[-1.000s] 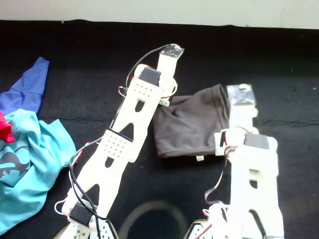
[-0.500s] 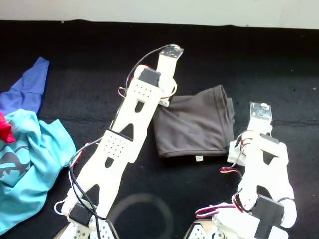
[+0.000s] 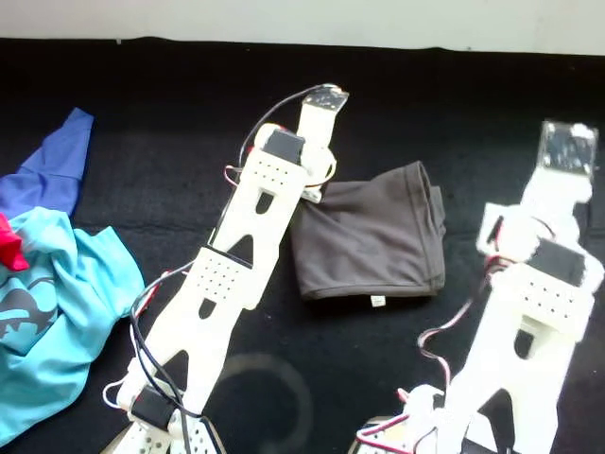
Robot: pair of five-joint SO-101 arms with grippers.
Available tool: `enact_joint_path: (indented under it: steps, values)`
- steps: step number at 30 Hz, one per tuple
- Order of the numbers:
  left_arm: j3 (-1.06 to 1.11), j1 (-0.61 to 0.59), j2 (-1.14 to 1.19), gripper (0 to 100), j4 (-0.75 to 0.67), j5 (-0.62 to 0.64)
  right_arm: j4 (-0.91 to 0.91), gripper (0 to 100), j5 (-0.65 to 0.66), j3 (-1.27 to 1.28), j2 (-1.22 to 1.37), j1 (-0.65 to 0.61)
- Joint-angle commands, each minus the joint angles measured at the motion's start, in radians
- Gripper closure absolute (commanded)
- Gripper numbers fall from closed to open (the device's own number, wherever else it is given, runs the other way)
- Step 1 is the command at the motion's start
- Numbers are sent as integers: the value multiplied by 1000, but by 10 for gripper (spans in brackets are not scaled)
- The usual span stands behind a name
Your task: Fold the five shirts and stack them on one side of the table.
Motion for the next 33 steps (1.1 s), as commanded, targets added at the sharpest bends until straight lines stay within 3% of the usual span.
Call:
enact_joint_path:
  steps: [1, 6, 12, 15, 22, 27, 33]
  values:
    - [-4, -15, 5, 992, -17, 3, -74, 992, -81, -105, 82, -157]
    - [-4, -13, 5, 992, -17, 3, -200, 992, -133, -185, 380, -300]
    - [-4, -13, 5, 992, -17, 3, -206, 992, -132, -331, 671, -360]
    - [-4, -13, 5, 992, -17, 3, -206, 992, -127, -392, 808, -348]
    - [-4, -13, 5, 992, -17, 3, -203, 992, -127, -501, 998, -162]
    - [-10, -21, -1, 992, -12, 3, -197, 992, -127, -499, 1007, -125]
    - [-45, -48, -12, 992, 6, 78, -15, 992, -126, -573, 923, -130]
